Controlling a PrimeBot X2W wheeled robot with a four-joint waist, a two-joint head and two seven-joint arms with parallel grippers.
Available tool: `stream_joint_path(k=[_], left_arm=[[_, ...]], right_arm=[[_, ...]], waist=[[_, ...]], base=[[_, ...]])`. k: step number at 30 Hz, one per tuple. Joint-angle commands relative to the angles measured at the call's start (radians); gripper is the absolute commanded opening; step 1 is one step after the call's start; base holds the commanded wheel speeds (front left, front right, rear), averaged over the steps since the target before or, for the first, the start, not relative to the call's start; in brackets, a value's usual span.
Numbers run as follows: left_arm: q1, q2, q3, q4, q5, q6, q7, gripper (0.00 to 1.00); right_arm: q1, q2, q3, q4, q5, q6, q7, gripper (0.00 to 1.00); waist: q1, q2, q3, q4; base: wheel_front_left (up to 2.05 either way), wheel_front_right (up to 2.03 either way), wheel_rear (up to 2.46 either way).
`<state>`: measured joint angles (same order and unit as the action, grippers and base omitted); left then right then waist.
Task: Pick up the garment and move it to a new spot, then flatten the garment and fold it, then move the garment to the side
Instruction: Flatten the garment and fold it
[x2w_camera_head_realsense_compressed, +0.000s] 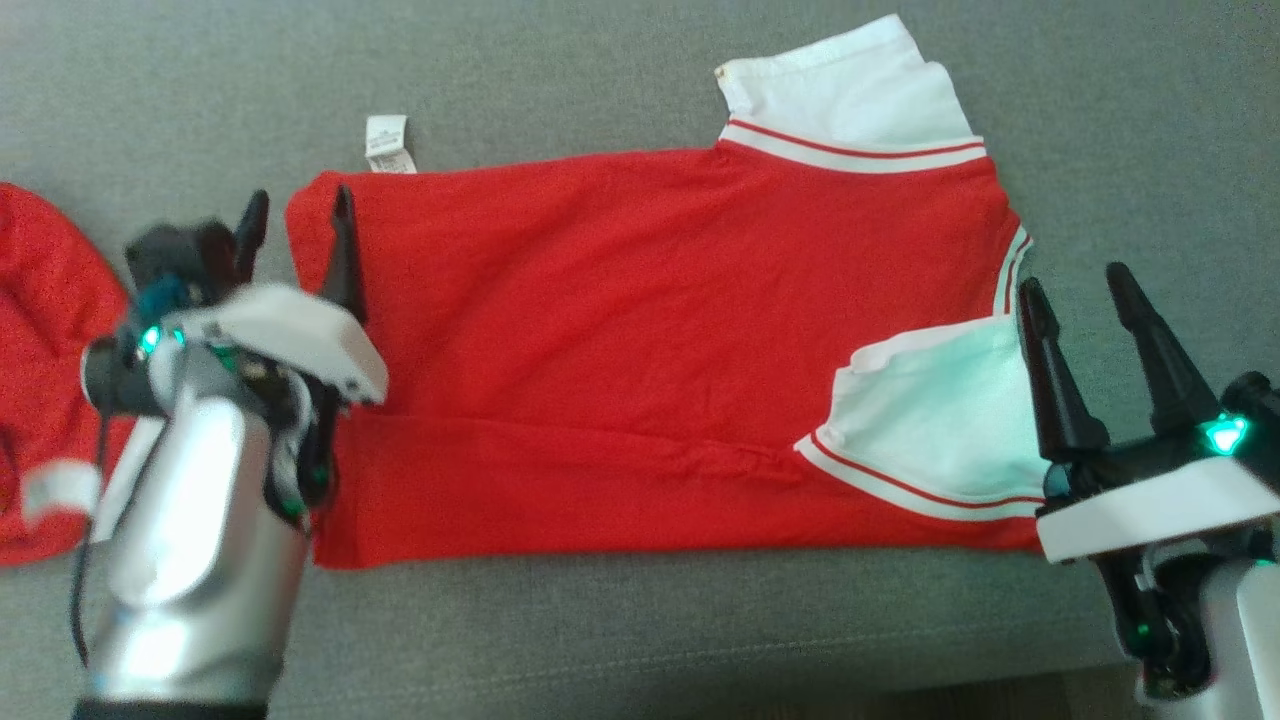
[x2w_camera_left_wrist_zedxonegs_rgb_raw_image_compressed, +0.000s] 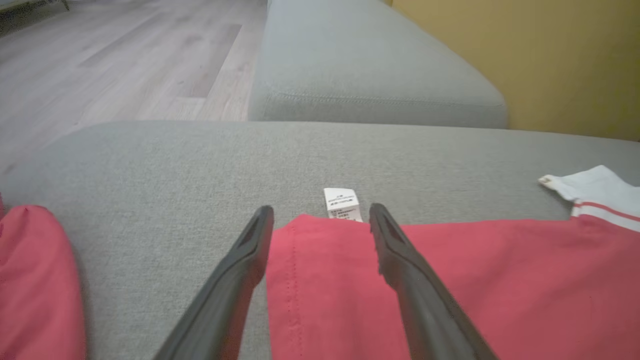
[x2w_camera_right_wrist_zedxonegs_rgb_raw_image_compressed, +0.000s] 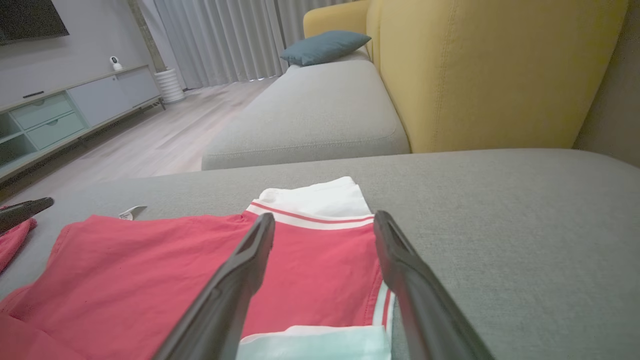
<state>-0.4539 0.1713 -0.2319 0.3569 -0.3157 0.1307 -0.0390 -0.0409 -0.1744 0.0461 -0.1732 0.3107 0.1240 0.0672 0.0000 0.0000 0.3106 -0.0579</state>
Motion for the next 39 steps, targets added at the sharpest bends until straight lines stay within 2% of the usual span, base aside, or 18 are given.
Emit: stream_joint_path(k=[1, 9, 17, 18, 21, 22, 23, 24, 27, 33, 39], left_arm=[[-0.087, 0.025, 0.050, 0.043, -0.017, -0.013, 0.024, 1.00], [-0.278, 0.060, 0.066, 0.318, -0.058, -0.058, 0.132, 1.00], [-0.359, 0.088, 0.053, 0.467, -0.072, -0.086, 0.251, 0.99], [-0.368, 0.091, 0.048, 0.477, -0.071, -0.090, 0.262, 0.89], [-0.388, 0.090, 0.031, 0.500, -0.067, -0.098, 0.300, 0.45], [-0.392, 0.090, 0.028, 0.509, -0.068, -0.102, 0.315, 0.29], [-0.396, 0.090, 0.024, 0.514, -0.069, -0.105, 0.325, 0.04], [-0.399, 0.090, 0.023, 0.518, -0.070, -0.106, 0.331, 0.00], [-0.402, 0.087, 0.015, 0.516, -0.069, -0.104, 0.330, 0.00], [-0.402, 0.091, 0.020, 0.479, -0.067, -0.091, 0.247, 0.00], [-0.410, 0.086, 0.018, 0.422, -0.069, -0.086, 0.199, 0.00]], right_arm=[[-0.031, -0.021, 0.028, -0.025, 0.012, 0.007, -0.012, 1.00], [-0.053, -0.022, 0.043, 0.009, 0.036, 0.007, -0.026, 1.00], [-0.055, -0.023, 0.046, 0.033, 0.051, 0.007, -0.028, 1.00], [-0.055, -0.023, 0.046, 0.035, 0.052, 0.007, -0.028, 1.00], [-0.056, -0.024, 0.045, 0.042, 0.060, 0.007, -0.023, 1.00], [-0.058, -0.026, 0.046, 0.044, 0.061, 0.007, -0.021, 1.00], [-0.060, -0.028, 0.046, 0.047, 0.063, 0.007, -0.018, 1.00], [-0.063, -0.032, 0.045, 0.050, 0.064, 0.007, -0.014, 1.00], [-0.076, -0.044, 0.035, 0.064, 0.067, 0.007, -0.006, 1.00], [-0.113, -0.061, 0.011, 0.090, 0.078, 0.007, -0.002, 1.00], [-0.224, -0.119, 0.002, 0.179, 0.108, 0.007, 0.031, 1.00]], waist=[[0.0000, 0.0000, 0.032, -0.012], [0.0000, 0.0000, 0.068, -0.037], [0.0000, 0.0000, 0.071, -0.048], [0.0000, 0.0000, 0.071, -0.048], [0.0000, 0.0000, 0.072, -0.048], [0.0000, 0.0000, 0.072, -0.048], [0.0000, 0.0000, 0.073, -0.049], [0.0000, 0.0000, 0.073, -0.050], [0.0000, 0.0000, 0.072, -0.048], [0.0000, 0.0000, 0.069, -0.041], [0.0000, 0.0000, 0.077, -0.021]], base=[[0.00, 0.00, 0.00], [0.00, 0.00, 0.00], [0.00, 0.00, 0.00], [0.00, 0.00, 0.00], [0.00, 0.00, 0.00], [0.00, 0.00, 0.00], [0.00, 0.00, 0.00], [0.00, 0.00, 0.00], [0.00, 0.00, 0.00], [0.00, 0.00, 0.00], [0.00, 0.00, 0.00]])
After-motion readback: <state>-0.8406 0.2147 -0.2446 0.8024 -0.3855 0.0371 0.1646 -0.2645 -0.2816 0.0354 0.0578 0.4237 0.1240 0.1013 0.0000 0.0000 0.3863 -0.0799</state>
